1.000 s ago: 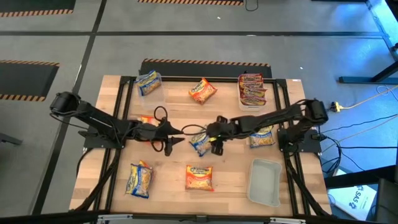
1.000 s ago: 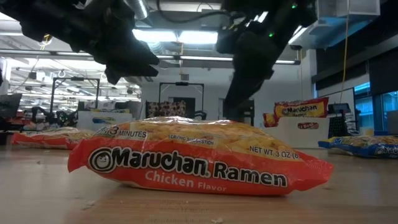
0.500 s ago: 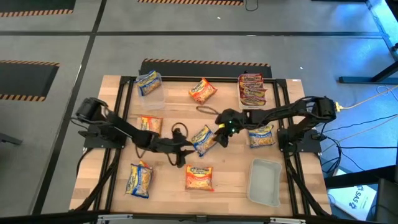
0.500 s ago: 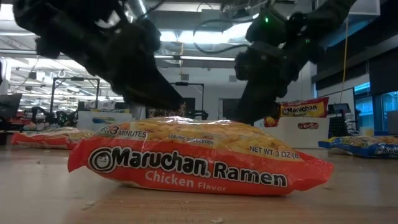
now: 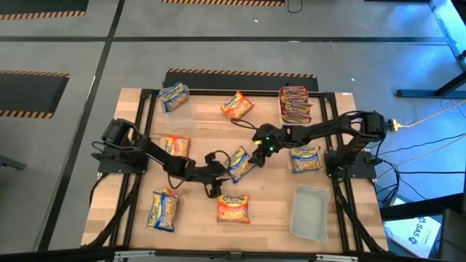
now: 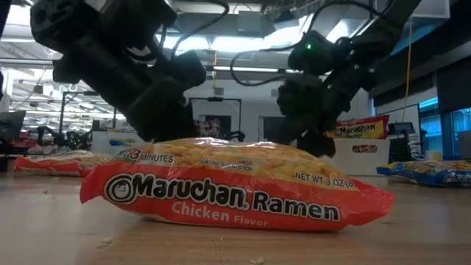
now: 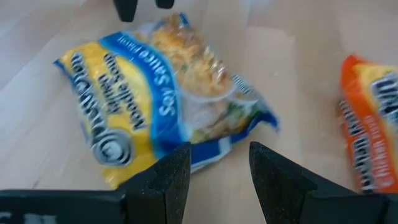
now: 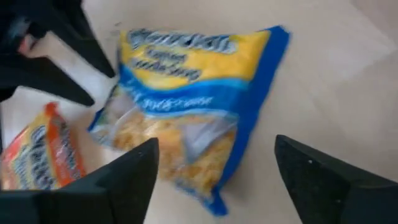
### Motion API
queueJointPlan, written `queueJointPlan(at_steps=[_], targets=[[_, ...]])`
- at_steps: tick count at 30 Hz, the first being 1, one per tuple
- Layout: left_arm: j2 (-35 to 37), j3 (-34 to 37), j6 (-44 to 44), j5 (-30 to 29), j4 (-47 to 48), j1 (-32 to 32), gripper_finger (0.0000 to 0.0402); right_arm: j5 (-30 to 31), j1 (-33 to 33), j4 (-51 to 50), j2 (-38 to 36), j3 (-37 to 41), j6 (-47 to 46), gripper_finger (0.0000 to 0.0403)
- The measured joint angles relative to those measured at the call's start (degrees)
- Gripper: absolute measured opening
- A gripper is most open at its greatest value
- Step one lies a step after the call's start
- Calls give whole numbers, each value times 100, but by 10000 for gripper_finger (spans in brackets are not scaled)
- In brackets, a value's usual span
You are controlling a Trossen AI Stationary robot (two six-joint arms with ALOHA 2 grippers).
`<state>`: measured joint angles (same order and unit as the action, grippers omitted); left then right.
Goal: Sort Maruchan noodles
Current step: Put the top blue noodle pack into the transparent bin
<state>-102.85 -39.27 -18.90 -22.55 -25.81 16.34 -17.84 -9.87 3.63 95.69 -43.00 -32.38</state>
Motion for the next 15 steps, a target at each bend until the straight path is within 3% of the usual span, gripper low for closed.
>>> queueJointPlan(at_steps=[5, 15], targets=[[0, 87, 0, -73, 45, -115, 157, -126, -32, 460, 364, 0, -111, 324], [0, 140, 7, -47, 130, -294, 157, -448, 21, 1369, 836, -13, -492, 320]])
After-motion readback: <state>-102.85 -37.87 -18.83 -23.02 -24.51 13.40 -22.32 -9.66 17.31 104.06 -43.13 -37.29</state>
